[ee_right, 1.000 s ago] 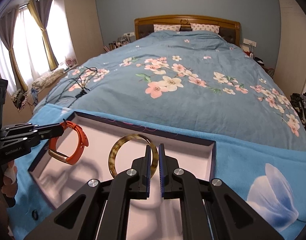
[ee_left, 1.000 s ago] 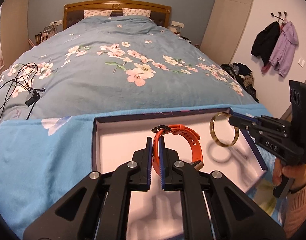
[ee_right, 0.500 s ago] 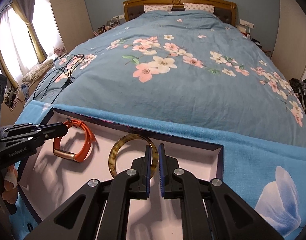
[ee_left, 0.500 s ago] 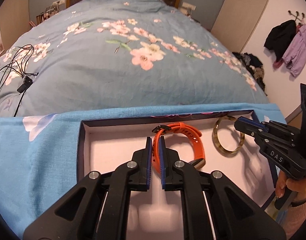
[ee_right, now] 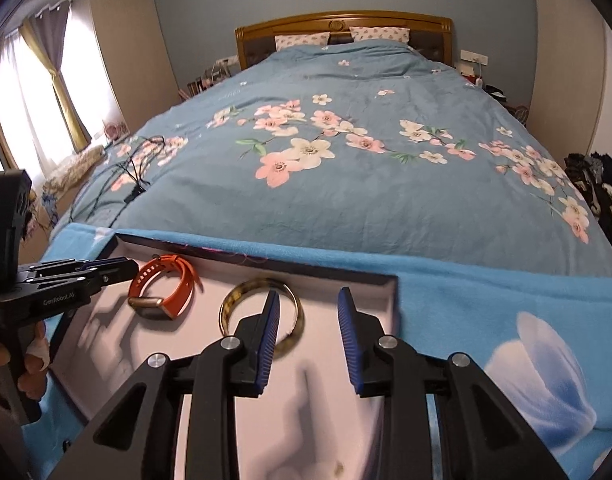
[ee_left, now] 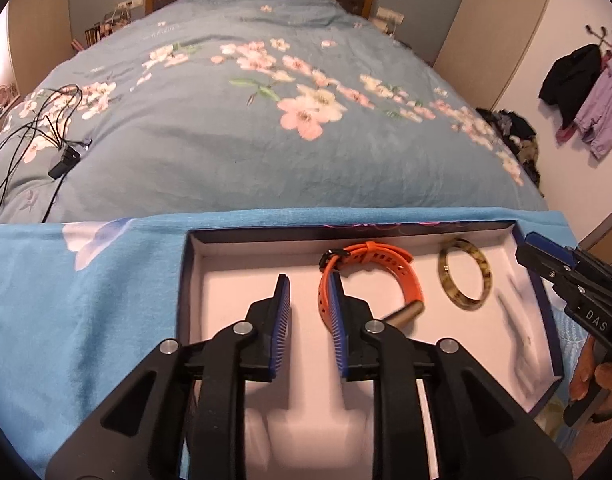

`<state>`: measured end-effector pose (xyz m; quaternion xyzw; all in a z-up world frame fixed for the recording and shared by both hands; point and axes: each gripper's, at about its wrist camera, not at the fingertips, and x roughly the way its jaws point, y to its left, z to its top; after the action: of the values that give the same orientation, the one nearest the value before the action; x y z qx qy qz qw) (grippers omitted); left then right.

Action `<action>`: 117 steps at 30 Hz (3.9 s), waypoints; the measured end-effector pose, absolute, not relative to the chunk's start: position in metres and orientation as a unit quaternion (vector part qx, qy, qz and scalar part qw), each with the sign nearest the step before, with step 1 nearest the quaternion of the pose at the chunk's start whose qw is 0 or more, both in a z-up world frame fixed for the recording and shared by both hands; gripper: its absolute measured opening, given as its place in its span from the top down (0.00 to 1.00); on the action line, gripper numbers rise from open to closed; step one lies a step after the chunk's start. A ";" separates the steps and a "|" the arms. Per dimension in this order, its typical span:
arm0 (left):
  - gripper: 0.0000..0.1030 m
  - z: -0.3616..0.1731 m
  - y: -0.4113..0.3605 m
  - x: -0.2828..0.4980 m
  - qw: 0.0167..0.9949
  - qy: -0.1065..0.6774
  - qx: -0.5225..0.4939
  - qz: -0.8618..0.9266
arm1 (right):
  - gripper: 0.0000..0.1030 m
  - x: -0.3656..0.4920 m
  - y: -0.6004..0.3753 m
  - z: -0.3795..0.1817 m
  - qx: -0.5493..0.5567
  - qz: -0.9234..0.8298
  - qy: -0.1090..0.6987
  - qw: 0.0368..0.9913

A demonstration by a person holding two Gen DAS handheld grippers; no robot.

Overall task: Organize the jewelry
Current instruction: 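Carry the watch into the box with the left tool while the right tool carries the bangle, then withdraw both open tools from the box toward the remaining jewelry, then grasp the purple crystal bracelet with the right tool while the left tool grasps the pink ring, then release the pink ring into the box with the left tool while the right tool releases the bracelet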

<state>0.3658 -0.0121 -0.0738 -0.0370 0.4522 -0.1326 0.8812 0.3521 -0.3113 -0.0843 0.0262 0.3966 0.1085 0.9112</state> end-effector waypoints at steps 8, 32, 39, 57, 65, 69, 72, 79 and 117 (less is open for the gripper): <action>0.72 -0.041 -0.005 0.289 0.912 0.374 -0.006 -0.167 | 0.69 0.285 -0.317 -0.073 0.021 0.177 0.372 0.911; 0.57 -0.068 -0.016 0.109 0.890 0.365 0.069 -0.266 | 0.59 0.167 -0.248 -0.116 -0.128 0.268 0.386 0.873; 0.57 -0.075 -0.028 0.103 0.883 0.371 0.073 -0.277 | 0.92 0.166 -0.252 -0.116 -0.121 0.263 0.389 0.874; 0.57 -0.080 -0.038 0.107 0.875 0.376 0.081 -0.294 | 0.64 0.171 -0.244 -0.108 -0.096 0.278 0.382 0.876; 0.57 -0.082 -0.034 0.111 0.874 0.381 0.068 -0.293 | 0.76 0.172 -0.236 -0.115 -0.141 0.273 0.383 0.871; 0.57 -0.082 -0.033 0.110 0.873 0.383 0.067 -0.295 | 0.95 0.170 -0.244 -0.112 -0.136 0.273 0.386 0.870; 0.57 -0.082 -0.034 0.111 0.873 0.382 0.069 -0.296 | 0.95 0.171 -0.248 -0.113 -0.123 0.274 0.389 0.871; 0.57 -0.083 -0.034 0.112 0.873 0.382 0.070 -0.294 | 0.95 0.167 -0.250 -0.100 -0.106 0.281 0.368 0.880; 0.96 -0.064 -0.028 0.136 0.877 0.371 0.029 -0.303 | 0.95 0.179 -0.285 -0.037 -0.016 0.271 0.287 0.918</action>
<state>0.1360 -0.0281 -0.0637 0.0292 0.3713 -0.3029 0.8772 0.1791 -0.2848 -0.0369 -0.0164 0.2873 0.2713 0.9185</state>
